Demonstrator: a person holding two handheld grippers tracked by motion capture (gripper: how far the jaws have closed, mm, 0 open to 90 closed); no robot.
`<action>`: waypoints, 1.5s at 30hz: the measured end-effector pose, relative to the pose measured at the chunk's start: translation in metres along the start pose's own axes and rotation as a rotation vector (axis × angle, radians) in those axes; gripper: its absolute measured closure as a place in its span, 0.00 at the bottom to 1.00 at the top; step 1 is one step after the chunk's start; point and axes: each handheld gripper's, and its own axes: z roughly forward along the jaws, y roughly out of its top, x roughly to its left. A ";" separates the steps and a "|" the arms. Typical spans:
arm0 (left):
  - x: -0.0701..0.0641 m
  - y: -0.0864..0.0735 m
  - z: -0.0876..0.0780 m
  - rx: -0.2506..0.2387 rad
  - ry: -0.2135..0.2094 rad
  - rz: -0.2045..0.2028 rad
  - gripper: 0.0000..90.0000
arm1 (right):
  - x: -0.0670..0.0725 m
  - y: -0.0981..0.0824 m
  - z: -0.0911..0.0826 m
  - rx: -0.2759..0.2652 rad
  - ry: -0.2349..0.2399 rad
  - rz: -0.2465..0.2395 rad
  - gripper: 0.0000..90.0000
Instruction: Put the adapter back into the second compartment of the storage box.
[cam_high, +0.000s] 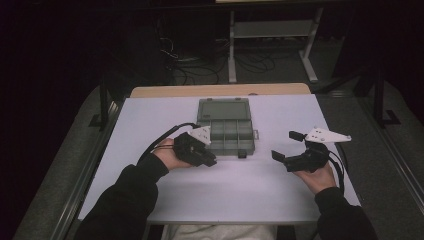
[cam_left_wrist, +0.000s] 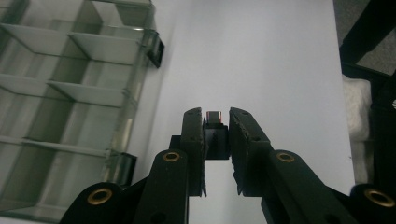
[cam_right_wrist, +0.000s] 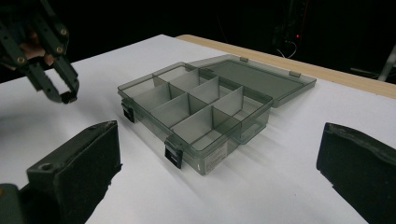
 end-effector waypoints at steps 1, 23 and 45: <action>0.002 0.001 -0.002 -0.003 0.004 -0.002 0.84 | 0.000 0.000 0.000 -0.001 0.001 0.000 0.00; 0.050 0.014 -0.014 -0.039 0.030 -0.107 0.84 | 0.002 0.000 -0.002 -0.005 0.009 -0.004 0.00; 0.102 0.003 0.006 -0.078 0.087 -0.238 0.84 | 0.000 0.000 0.000 0.006 0.002 0.003 0.00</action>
